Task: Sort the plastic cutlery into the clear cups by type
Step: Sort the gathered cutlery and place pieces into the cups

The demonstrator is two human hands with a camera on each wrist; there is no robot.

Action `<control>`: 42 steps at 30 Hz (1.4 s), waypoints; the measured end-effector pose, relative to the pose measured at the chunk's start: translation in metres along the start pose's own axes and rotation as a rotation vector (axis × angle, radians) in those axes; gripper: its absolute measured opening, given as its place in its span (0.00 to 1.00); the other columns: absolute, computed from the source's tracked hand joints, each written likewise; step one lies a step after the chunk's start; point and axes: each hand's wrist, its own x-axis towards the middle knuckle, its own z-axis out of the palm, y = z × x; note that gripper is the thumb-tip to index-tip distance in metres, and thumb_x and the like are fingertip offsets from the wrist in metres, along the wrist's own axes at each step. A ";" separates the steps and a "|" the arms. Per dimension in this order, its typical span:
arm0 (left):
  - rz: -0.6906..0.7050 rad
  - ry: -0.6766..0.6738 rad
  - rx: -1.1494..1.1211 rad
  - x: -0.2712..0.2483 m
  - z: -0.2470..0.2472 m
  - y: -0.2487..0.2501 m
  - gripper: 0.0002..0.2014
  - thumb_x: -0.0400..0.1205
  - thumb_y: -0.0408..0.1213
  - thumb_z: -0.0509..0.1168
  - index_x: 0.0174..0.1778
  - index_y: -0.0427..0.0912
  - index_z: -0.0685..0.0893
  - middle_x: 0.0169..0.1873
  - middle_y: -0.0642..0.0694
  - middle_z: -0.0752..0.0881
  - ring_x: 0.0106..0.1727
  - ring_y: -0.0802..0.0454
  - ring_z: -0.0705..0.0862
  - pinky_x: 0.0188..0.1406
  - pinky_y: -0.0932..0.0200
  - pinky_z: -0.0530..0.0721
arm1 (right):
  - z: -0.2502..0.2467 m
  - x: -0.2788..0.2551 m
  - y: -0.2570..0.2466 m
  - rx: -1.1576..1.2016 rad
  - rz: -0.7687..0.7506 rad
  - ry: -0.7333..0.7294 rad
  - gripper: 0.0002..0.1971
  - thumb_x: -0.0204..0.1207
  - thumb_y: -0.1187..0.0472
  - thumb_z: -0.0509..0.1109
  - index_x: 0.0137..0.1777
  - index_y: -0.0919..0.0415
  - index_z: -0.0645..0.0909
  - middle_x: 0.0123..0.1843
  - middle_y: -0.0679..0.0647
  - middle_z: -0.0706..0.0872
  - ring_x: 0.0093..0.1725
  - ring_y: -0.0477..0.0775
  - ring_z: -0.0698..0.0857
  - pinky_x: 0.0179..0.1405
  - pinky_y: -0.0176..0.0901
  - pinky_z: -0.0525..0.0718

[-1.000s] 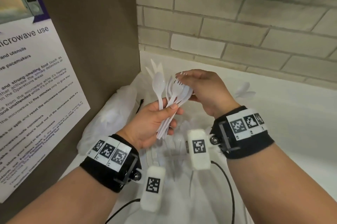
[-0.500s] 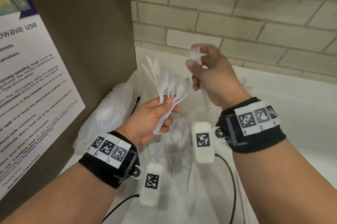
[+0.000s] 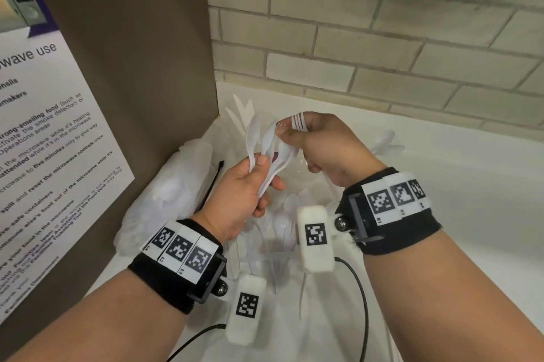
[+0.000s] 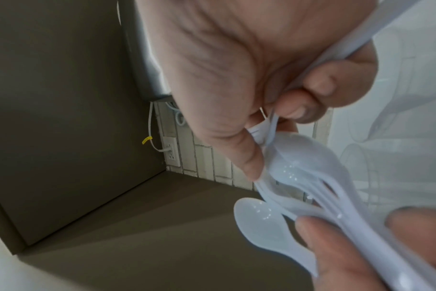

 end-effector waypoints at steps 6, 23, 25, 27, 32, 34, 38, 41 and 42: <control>0.035 -0.011 0.132 0.001 0.003 -0.005 0.14 0.88 0.48 0.52 0.50 0.51 0.83 0.33 0.49 0.81 0.24 0.57 0.70 0.21 0.63 0.69 | 0.000 0.005 -0.006 0.089 0.038 0.145 0.03 0.76 0.62 0.70 0.45 0.62 0.83 0.25 0.52 0.72 0.18 0.49 0.65 0.20 0.36 0.61; 0.078 -0.003 0.160 0.005 0.004 -0.006 0.14 0.88 0.46 0.54 0.59 0.50 0.83 0.33 0.53 0.80 0.24 0.58 0.71 0.22 0.63 0.70 | -0.012 0.006 -0.007 0.092 0.062 0.091 0.12 0.74 0.52 0.76 0.42 0.60 0.79 0.29 0.54 0.72 0.20 0.49 0.64 0.19 0.34 0.62; 0.081 0.005 0.174 0.005 0.005 -0.007 0.14 0.88 0.45 0.54 0.61 0.49 0.83 0.33 0.53 0.80 0.24 0.59 0.71 0.22 0.64 0.71 | -0.008 0.005 -0.003 0.097 0.051 0.071 0.12 0.74 0.54 0.76 0.37 0.58 0.78 0.25 0.51 0.70 0.20 0.49 0.64 0.19 0.36 0.62; 0.060 -0.004 0.165 0.006 0.005 -0.009 0.14 0.88 0.45 0.54 0.63 0.49 0.82 0.34 0.53 0.79 0.24 0.59 0.71 0.22 0.64 0.71 | -0.009 0.006 -0.002 0.167 0.025 0.139 0.08 0.77 0.55 0.74 0.43 0.58 0.80 0.30 0.54 0.78 0.23 0.49 0.66 0.19 0.35 0.62; 0.016 -0.017 0.134 0.005 0.005 -0.015 0.13 0.88 0.45 0.54 0.63 0.50 0.81 0.33 0.52 0.77 0.22 0.60 0.68 0.23 0.62 0.68 | -0.027 0.014 -0.009 0.420 -0.081 0.279 0.06 0.84 0.53 0.63 0.54 0.55 0.76 0.42 0.53 0.91 0.36 0.50 0.81 0.26 0.39 0.75; 0.012 0.003 0.145 0.007 0.006 -0.015 0.14 0.88 0.46 0.53 0.64 0.48 0.80 0.34 0.51 0.77 0.22 0.60 0.69 0.22 0.62 0.68 | -0.037 0.018 -0.011 0.508 -0.152 0.321 0.05 0.86 0.54 0.60 0.54 0.55 0.73 0.41 0.53 0.88 0.40 0.54 0.86 0.38 0.48 0.84; -0.005 0.057 0.124 0.012 0.005 -0.016 0.14 0.88 0.48 0.53 0.61 0.49 0.81 0.34 0.50 0.77 0.23 0.59 0.68 0.21 0.62 0.68 | -0.050 0.037 -0.010 0.546 -0.332 0.350 0.03 0.87 0.58 0.57 0.51 0.51 0.69 0.41 0.55 0.77 0.27 0.52 0.81 0.31 0.48 0.85; -0.005 0.104 0.086 0.016 0.006 -0.017 0.15 0.88 0.49 0.53 0.60 0.49 0.81 0.33 0.51 0.76 0.22 0.58 0.67 0.20 0.63 0.67 | -0.048 0.058 -0.001 0.399 -0.444 0.361 0.04 0.87 0.62 0.56 0.56 0.53 0.68 0.39 0.54 0.80 0.25 0.47 0.73 0.26 0.41 0.76; -0.010 0.125 0.067 0.018 0.007 -0.018 0.16 0.88 0.49 0.53 0.61 0.47 0.82 0.33 0.51 0.76 0.22 0.59 0.67 0.19 0.64 0.66 | -0.045 0.064 0.002 0.364 -0.462 0.357 0.05 0.87 0.63 0.56 0.58 0.54 0.69 0.39 0.54 0.80 0.27 0.47 0.74 0.28 0.39 0.77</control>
